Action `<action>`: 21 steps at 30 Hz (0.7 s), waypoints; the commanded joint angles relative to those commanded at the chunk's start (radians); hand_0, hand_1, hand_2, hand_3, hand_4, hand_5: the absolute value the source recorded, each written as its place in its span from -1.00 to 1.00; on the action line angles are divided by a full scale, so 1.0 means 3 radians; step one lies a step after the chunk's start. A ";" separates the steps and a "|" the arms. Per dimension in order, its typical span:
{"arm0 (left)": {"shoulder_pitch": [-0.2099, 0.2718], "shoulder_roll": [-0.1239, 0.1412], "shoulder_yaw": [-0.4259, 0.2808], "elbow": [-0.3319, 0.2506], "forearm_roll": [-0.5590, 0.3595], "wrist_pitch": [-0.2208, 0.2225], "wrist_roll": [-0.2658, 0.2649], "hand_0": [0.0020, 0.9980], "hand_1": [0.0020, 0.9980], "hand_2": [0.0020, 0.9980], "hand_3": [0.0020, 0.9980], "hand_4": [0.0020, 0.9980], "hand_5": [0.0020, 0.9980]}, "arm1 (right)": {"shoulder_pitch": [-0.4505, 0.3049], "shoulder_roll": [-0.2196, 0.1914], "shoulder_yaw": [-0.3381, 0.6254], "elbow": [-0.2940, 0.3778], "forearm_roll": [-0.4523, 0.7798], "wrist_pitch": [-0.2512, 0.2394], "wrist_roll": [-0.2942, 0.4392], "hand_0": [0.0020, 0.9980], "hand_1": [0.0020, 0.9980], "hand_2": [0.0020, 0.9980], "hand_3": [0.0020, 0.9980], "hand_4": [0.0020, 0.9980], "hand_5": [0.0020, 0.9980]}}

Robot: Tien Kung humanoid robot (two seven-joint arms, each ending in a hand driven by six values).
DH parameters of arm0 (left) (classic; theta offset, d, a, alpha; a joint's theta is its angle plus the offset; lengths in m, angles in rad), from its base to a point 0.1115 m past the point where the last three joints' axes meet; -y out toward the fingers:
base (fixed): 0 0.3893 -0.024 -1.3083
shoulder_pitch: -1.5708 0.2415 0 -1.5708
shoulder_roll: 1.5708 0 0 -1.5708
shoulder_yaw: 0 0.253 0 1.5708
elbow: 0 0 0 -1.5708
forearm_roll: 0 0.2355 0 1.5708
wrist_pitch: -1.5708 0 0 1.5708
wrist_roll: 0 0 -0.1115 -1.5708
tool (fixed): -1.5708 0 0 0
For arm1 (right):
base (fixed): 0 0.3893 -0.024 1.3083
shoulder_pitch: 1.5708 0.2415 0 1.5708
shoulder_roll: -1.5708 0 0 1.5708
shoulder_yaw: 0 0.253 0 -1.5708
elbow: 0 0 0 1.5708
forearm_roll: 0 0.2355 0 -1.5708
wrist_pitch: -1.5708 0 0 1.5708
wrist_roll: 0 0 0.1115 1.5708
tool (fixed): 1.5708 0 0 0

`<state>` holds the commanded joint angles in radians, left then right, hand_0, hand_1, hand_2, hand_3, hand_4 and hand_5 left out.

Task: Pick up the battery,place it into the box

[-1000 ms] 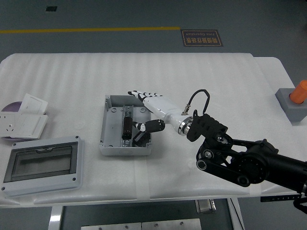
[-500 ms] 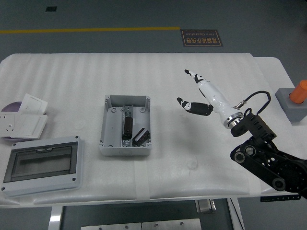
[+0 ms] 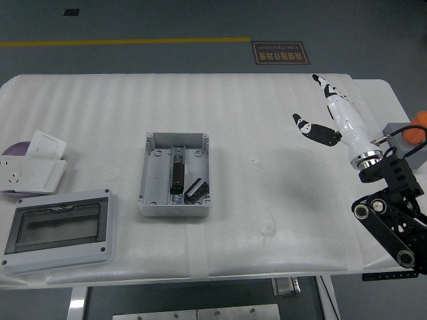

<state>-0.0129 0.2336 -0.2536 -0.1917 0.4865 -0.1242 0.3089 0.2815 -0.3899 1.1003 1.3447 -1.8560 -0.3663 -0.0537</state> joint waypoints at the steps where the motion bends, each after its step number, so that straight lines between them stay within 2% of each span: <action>1: -0.0001 0.0001 0.0000 -0.0001 0.0000 -0.0001 0.0001 0.20 0.33 0.10 0.13 -0.03 0.02 | -0.0028 -0.0008 0.0030 0.0010 -0.0006 -0.0003 0.0009 0.86 0.84 0.99 1.00 0.39 -0.26; 10: 0.0005 0.0011 0.0006 -0.0002 -0.0021 -0.0002 0.0004 0.20 0.33 0.10 0.13 -0.02 0.00 | -0.0266 -0.0119 0.0108 0.0170 -0.0091 -0.0017 0.0036 0.83 0.79 0.95 1.00 0.38 -0.25; 21: 0.0008 0.0009 0.0014 0.0000 -0.0037 0.0002 0.0002 0.20 0.33 0.10 0.12 -0.01 0.00 | -0.0339 0.0045 0.0208 0.0114 0.0376 -0.0120 0.0264 0.82 0.79 0.95 1.00 0.37 -0.24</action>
<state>-0.0105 0.2364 -0.2494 -0.1916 0.4755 -0.1237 0.3094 0.1799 -0.3763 1.1625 1.3789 -1.7431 -0.4022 0.0254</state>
